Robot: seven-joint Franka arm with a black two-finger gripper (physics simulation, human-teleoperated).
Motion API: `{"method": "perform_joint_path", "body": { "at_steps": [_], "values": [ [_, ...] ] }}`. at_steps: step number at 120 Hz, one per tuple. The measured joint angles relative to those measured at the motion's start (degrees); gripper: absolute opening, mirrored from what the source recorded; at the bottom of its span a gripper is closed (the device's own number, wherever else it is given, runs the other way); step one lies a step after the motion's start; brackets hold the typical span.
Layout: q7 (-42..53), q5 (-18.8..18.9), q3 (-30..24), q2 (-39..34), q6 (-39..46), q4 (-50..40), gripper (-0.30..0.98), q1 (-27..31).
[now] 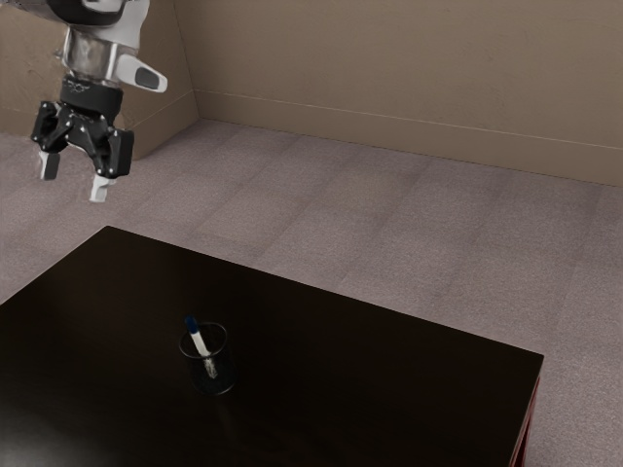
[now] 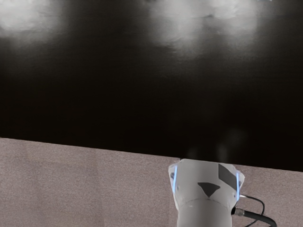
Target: Take the marker out of the pen holder and place it to the left of the pen holder.
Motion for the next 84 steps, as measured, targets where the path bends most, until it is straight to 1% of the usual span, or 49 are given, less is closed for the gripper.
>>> {"method": "perform_joint_path", "body": {
  "at_steps": [6, 13, 23, 28, 32, 38, 42, 48, 53, 56, 61, 65, 69, 74, 84],
  "values": [
    [0.13, 0.93, 0.33, -0.05, 6.92, -1.22, 0.69, -0.09],
    [0.27, 1.64, 0.45, -0.05, 13.11, -1.75, 0.69, 0.17],
    [0.40, 2.11, 0.42, -0.05, 19.38, -1.98, 0.69, 0.86],
    [0.74, 2.89, -0.50, -0.32, 21.61, -1.86, 0.69, 2.00],
    [1.52, 5.17, -2.94, -1.00, 22.41, -0.97, 0.69, 4.25],
    [3.31, 10.70, -8.43, -1.32, 21.84, 0.40, 0.69, 8.32],
    [4.82, 13.74, -11.02, -0.74, 21.02, -0.17, 0.69, 8.68],
    [7.28, 17.04, -12.82, 0.88, 19.76, -4.63, 0.69, 6.24],
    [9.38, 20.21, -13.31, 5.23, 18.94, -8.94, 0.69, 3.09],
    [10.64, 22.70, -13.44, 8.42, 18.57, -11.09, 0.68, -1.11],
    [12.65, 26.23, -13.66, 13.19, 18.48, -13.56, 0.68, -11.65],
    [14.28, 28.35, -13.75, 16.07, 18.98, -15.06, 0.68, -16.25],
    [15.87, 30.20, -13.67, 19.30, 19.70, -15.86, 0.68, -17.92],
    [17.89, 32.09, -13.51, 23.12, 20.89, -16.36, 0.68, -18.68],
    [21.96, 34.02, -10.96, 27.77, 25.17, -17.27, 0.68, -19.33]
  ]
}}
